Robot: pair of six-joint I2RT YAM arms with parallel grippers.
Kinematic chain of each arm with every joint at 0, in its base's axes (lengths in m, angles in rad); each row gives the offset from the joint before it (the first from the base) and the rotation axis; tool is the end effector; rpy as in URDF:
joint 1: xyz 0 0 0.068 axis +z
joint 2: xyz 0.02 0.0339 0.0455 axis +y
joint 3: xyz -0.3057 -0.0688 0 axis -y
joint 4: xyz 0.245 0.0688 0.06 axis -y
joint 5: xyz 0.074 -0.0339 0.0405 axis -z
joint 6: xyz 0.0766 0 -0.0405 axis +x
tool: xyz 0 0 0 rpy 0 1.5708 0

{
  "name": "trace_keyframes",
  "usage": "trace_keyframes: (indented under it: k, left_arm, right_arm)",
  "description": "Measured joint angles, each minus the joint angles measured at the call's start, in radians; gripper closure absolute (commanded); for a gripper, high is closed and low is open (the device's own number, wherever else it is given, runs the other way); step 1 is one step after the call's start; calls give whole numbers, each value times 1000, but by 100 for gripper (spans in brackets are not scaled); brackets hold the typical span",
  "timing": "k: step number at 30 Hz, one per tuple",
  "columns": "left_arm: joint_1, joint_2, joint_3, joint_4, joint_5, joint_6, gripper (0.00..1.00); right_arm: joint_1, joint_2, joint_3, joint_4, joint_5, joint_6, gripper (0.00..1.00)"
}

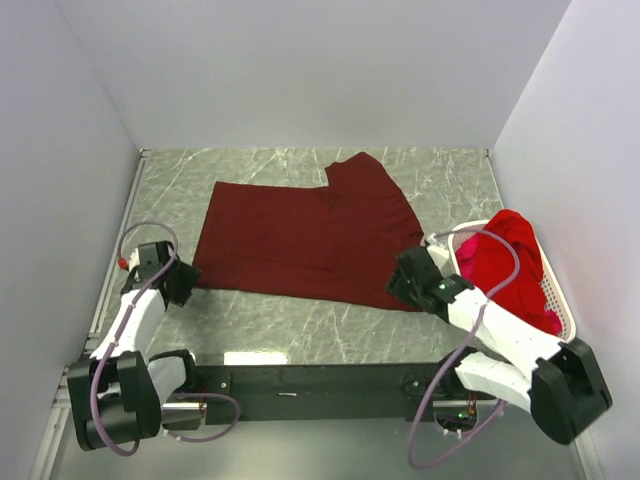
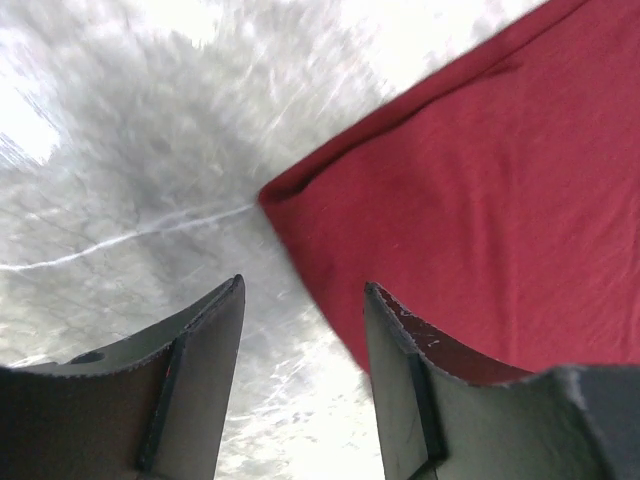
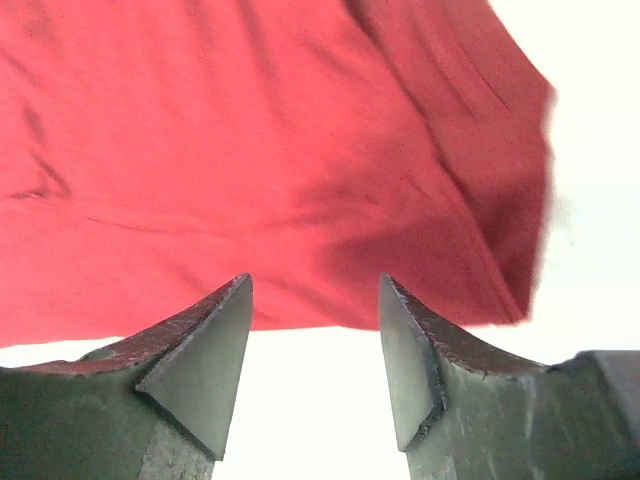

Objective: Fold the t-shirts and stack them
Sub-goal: Fold the tshirt

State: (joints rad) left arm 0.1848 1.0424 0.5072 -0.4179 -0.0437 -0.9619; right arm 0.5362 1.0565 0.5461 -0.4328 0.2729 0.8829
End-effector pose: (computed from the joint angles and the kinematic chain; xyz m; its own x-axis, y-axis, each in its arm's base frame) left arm 0.1905 0.0390 0.1815 -0.2874 -0.8874 -0.3605 -0.7765 0.4362 -0.4547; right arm 0.1820 0.0842 0.1927 -0.7168 0.4395 -0.5414 0.3116 0.8964 0.3151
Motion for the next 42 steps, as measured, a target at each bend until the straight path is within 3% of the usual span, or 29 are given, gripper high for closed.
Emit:
trace_keyframes:
  k: [8,17,20,24,26,27,28,34,42]
  left_arm:
    - [0,-3,-81,120,47,-1,42]
    - [0,56,-95,193,47,-7,55]
    - [0,56,-95,194,42,-16,63]
    - [0,63,-95,198,34,-28,77]
    - [0,73,-95,198,26,-31,81]
    - [0,80,-95,197,20,-31,96]
    - [0,84,-95,197,17,-38,99]
    - [-3,65,-66,92,-69,-76,99]
    - [-4,-164,-50,-117,-208,-155,99]
  right_arm:
    - [-10,-148,-99,-119,7,128,36]
    - [-76,-115,-137,-103,19,174,41]
    - [-89,-64,-137,-66,26,170,48]
    - [-109,-34,-137,-25,36,158,76]
    - [-110,-27,-137,-24,36,151,79]
    - [-110,-27,-137,-23,35,147,82]
    - [-110,-27,-137,-24,36,142,83]
    - [-128,-30,-117,-49,13,97,87]
    - [-131,-35,-98,-111,-89,84,90]
